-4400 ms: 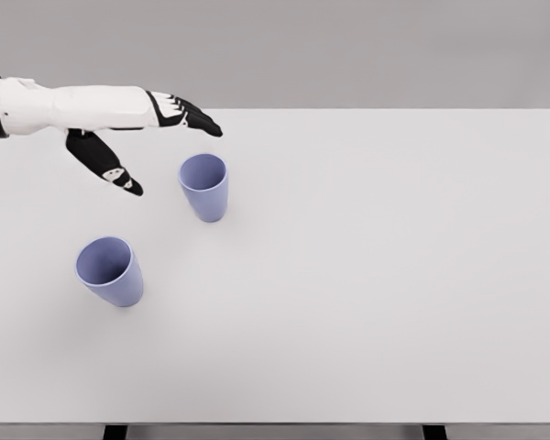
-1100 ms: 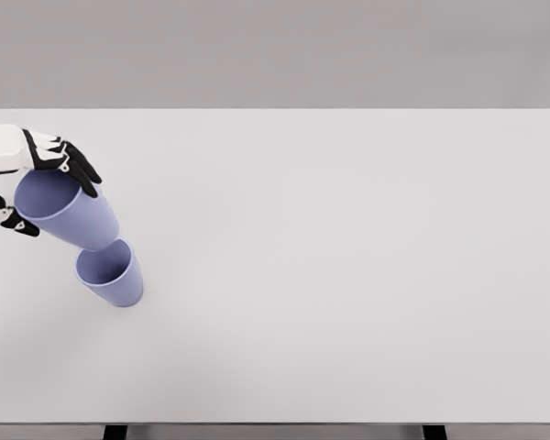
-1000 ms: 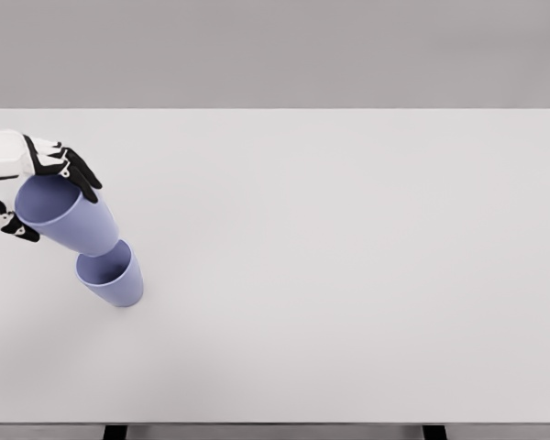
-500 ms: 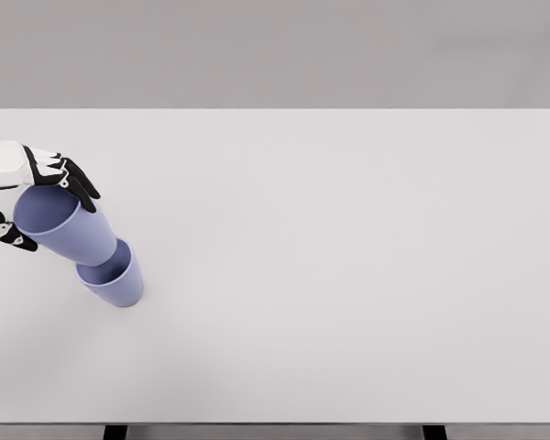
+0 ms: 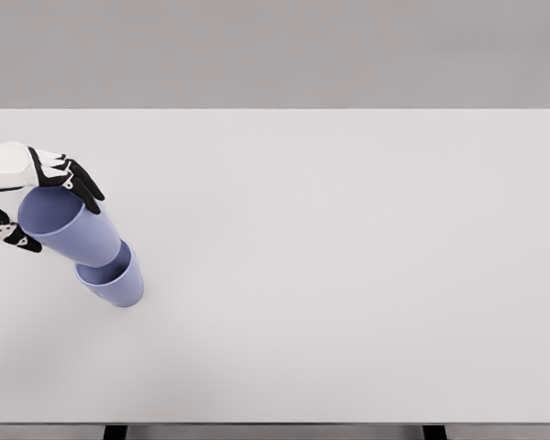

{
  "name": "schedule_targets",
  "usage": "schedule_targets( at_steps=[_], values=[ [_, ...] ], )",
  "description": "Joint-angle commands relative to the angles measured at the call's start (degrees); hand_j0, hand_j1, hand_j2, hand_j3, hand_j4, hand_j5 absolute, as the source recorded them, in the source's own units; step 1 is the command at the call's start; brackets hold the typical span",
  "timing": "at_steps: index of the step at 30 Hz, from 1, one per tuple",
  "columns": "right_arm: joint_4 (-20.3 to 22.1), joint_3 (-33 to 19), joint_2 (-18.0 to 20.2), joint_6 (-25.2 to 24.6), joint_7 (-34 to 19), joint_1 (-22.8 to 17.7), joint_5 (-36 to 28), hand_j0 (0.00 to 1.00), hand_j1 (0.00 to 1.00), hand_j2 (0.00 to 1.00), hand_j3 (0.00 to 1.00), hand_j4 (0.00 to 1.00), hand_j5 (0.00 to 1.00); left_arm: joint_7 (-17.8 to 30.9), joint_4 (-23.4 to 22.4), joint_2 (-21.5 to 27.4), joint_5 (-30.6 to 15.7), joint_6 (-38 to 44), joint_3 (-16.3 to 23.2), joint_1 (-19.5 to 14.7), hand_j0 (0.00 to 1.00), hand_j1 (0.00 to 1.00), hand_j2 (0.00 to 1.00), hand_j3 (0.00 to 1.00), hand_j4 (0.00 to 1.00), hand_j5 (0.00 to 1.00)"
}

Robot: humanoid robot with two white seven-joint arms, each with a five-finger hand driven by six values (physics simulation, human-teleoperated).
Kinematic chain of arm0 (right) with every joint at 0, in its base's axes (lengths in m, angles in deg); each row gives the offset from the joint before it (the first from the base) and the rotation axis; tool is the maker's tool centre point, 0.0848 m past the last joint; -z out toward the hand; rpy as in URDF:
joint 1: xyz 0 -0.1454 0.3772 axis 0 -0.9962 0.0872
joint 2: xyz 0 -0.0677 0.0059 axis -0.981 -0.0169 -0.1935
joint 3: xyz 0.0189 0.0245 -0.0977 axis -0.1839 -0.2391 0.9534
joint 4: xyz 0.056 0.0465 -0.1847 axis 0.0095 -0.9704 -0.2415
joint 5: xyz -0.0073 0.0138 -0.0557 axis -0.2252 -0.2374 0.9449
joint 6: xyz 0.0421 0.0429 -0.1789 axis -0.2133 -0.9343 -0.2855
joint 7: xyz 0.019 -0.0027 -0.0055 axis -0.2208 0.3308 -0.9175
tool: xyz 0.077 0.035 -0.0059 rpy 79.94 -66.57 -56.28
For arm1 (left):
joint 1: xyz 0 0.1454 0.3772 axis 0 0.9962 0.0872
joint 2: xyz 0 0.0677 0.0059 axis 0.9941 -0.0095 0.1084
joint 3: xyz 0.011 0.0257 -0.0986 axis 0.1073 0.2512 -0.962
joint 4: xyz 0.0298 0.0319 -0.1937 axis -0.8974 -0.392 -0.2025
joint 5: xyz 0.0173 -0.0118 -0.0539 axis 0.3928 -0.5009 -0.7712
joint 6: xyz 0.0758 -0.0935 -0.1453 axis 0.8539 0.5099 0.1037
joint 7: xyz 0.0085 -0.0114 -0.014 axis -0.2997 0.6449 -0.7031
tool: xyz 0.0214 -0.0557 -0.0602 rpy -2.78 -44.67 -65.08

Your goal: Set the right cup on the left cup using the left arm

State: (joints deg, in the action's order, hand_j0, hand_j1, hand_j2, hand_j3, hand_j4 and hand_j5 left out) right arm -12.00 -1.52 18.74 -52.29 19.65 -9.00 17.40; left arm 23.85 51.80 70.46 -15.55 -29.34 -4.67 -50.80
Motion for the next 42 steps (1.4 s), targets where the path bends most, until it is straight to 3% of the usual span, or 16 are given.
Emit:
schedule_targets(
  at_steps=[1, 14, 19, 42],
  values=[
    [0.0, 0.03, 0.0, 0.01, -0.02, 0.0, 0.02, 1.0, 1.0, 1.0, 1.0, 1.0, 1.0, -0.02, 0.0, -0.06, -0.42, 0.16, -0.15, 0.0, 0.6, 0.6, 0.6, 0.6, 0.6, 0.6],
    [0.0, -0.05, 0.0, 0.01, -0.02, 0.0, 0.02, 1.0, 1.0, 1.0, 1.0, 1.0, 1.0, -0.02, -0.61, 0.56, -0.51, 0.16, 0.03, 0.09, 0.6, 0.6, 0.6, 0.6, 0.6, 0.6],
    [0.0, 0.03, 0.0, 0.01, -0.02, 0.0, 0.02, 1.0, 1.0, 1.0, 1.0, 1.0, 1.0, -0.02, -0.97, 0.21, -0.33, 0.16, -1.02, 2.64, 0.6, 0.6, 0.6, 0.6, 0.6, 0.6],
    [0.0, 0.03, 0.0, 0.01, -0.02, 0.0, 0.02, 1.0, 1.0, 1.0, 1.0, 1.0, 1.0, -0.02, -2.28, -0.85, 0.11, 0.16, -1.11, 2.73, 0.6, 0.6, 0.6, 0.6, 0.6, 0.6]
  ],
)
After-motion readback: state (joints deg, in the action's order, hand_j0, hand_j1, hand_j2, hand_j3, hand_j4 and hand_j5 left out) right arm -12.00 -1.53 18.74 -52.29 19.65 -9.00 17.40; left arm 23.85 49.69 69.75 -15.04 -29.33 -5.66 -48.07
